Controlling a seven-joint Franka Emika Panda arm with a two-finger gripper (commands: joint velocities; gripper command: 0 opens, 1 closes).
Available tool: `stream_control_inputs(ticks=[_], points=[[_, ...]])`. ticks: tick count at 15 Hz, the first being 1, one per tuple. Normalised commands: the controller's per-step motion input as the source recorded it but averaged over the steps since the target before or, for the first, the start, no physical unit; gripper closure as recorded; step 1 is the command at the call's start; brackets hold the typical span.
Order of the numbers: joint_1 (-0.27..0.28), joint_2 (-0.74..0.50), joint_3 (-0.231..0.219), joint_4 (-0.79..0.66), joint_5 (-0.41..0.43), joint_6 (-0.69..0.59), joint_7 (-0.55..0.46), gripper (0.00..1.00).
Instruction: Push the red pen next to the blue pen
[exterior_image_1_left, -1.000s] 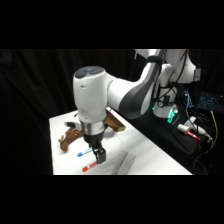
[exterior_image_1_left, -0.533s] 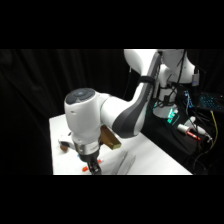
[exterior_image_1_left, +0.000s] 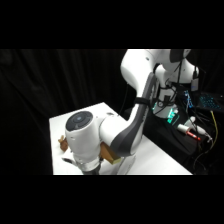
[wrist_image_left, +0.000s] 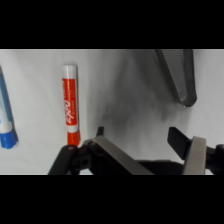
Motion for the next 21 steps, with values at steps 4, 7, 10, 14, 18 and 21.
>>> stream_control_inputs(ticks=[4,7,10,14,18,21], points=[[-0.029,0.18,0.021,0.27,0.158,-0.07,-0.05,0.00],[-0.028,0.12,-0.008,0.21,0.130,-0.04,-0.03,0.00],[-0.054,0.08,-0.049,0.15,0.110,0.00,-0.02,0.00],[-0.076,0.04,-0.073,0.08,0.091,0.03,-0.01,0.00],[-0.070,0.02,-0.058,0.05,0.083,0.03,0.00,0.00],[-0.049,0.03,-0.035,0.06,0.084,0.02,-0.02,0.00]])
